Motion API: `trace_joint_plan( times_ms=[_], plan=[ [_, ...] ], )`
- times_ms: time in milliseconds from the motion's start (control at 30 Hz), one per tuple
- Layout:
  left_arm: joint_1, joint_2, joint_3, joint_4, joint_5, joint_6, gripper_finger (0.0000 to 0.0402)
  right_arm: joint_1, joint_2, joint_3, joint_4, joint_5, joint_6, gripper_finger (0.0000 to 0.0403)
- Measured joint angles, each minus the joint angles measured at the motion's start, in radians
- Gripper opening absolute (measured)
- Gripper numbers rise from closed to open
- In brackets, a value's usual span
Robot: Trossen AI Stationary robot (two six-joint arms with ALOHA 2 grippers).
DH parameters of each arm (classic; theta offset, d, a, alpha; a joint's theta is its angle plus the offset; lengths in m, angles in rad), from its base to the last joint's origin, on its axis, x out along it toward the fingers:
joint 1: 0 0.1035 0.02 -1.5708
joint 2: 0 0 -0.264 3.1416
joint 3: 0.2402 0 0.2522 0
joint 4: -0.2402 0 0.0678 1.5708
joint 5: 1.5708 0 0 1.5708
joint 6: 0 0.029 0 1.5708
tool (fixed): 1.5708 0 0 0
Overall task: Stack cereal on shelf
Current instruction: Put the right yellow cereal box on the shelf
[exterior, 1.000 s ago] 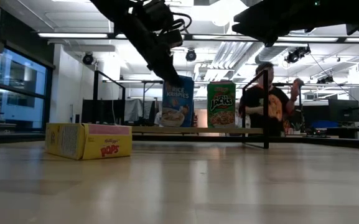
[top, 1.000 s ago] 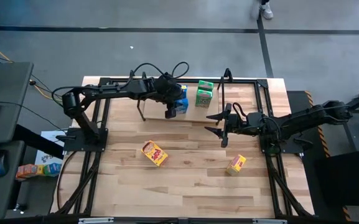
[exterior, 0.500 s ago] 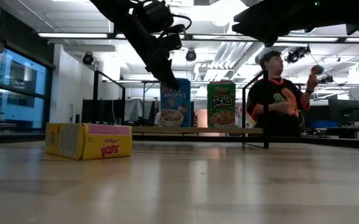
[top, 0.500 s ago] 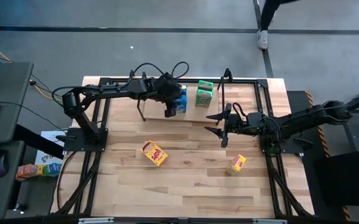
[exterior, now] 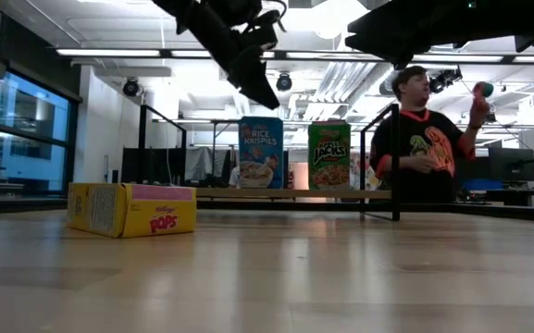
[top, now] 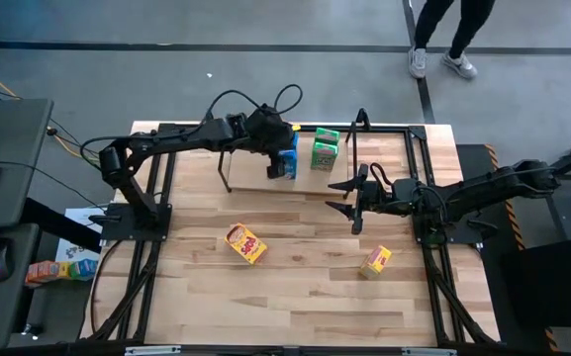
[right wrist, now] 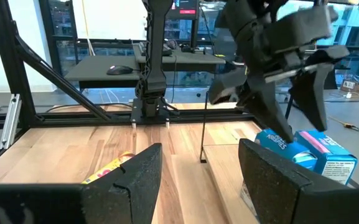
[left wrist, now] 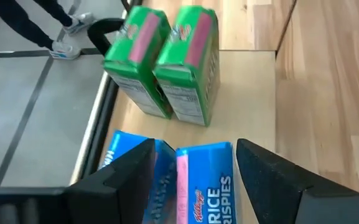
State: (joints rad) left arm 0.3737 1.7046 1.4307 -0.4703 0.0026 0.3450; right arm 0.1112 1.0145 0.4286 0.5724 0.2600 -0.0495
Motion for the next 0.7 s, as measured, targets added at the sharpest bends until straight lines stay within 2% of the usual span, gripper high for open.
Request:
trace_joint_plan(
  times_ms=[233, 367, 567, 700],
  plan=[
    [-0.003, -0.011, 0.114, -0.118, -0.056, -0.003, 0.0218, 0.000, 0.000, 0.000, 0.000, 0.000, -0.003, 0.0204],
    [-0.008, -0.057, 0.146, -0.148, -0.076, -0.057, 0.0218, 0.000, 0.000, 0.000, 0.000, 0.000, -0.003, 0.0204],
    [-0.026, -0.182, 0.134, -0.170, -0.079, -0.201, 0.0218, 0.000, 0.000, 0.000, 0.000, 0.002, -0.011, 0.0204],
    [-0.063, -0.315, 0.015, -0.080, -0.079, -0.260, 0.0218, 0.000, 0.000, 0.000, 0.000, 0.004, -0.012, 0.0204]
  ],
)
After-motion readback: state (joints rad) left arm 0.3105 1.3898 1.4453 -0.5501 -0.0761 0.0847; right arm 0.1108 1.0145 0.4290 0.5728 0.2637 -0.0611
